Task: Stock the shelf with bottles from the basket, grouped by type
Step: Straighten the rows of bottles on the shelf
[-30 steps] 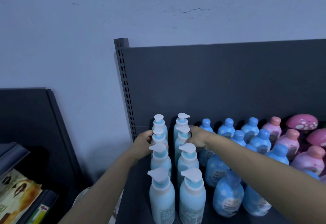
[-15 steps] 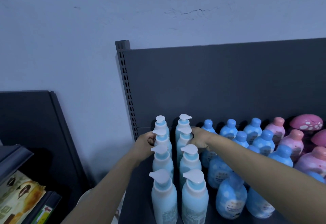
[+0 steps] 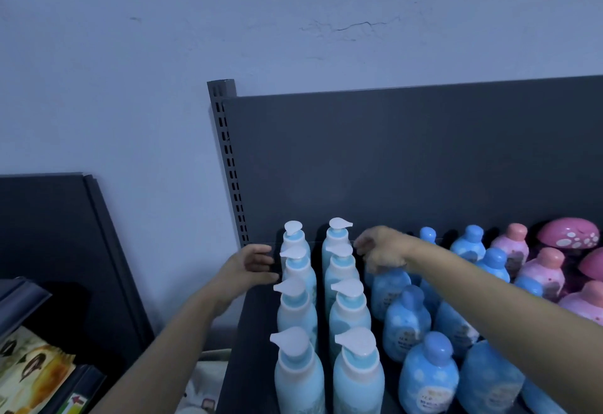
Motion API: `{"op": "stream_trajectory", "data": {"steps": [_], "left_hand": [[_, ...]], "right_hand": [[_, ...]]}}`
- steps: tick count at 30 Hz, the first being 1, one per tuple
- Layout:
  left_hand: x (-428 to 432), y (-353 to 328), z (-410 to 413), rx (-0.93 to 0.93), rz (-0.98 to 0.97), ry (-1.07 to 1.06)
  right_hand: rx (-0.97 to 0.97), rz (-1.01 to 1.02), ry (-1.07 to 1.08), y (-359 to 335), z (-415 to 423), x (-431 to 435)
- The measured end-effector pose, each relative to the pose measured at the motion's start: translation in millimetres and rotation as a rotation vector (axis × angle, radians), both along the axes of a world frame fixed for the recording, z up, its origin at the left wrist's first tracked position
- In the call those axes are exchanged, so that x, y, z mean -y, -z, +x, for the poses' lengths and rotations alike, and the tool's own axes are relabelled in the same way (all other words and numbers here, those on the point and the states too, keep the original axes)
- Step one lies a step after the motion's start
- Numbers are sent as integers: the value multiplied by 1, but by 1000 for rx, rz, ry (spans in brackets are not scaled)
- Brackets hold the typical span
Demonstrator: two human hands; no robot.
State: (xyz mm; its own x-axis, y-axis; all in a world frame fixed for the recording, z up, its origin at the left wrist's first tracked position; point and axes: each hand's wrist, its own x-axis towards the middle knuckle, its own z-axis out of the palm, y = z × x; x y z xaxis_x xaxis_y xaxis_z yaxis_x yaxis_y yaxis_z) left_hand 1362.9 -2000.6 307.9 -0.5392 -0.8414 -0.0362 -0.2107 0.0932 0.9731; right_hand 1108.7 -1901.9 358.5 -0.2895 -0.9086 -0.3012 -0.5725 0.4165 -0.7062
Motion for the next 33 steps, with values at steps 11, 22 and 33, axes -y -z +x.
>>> {"op": "stream_trajectory", "data": {"steps": [11,22,33], "left_hand": [[33,2,-62,53,-73,-60],[34,-4,-65,13,-126,-7],[34,-2,-70,-46,-87,-47]], "right_hand": [[46,-145,18,9,-2,53],[-199,-152,-11,11,1,55],[-50,-227,-69,10,4,50]]}}
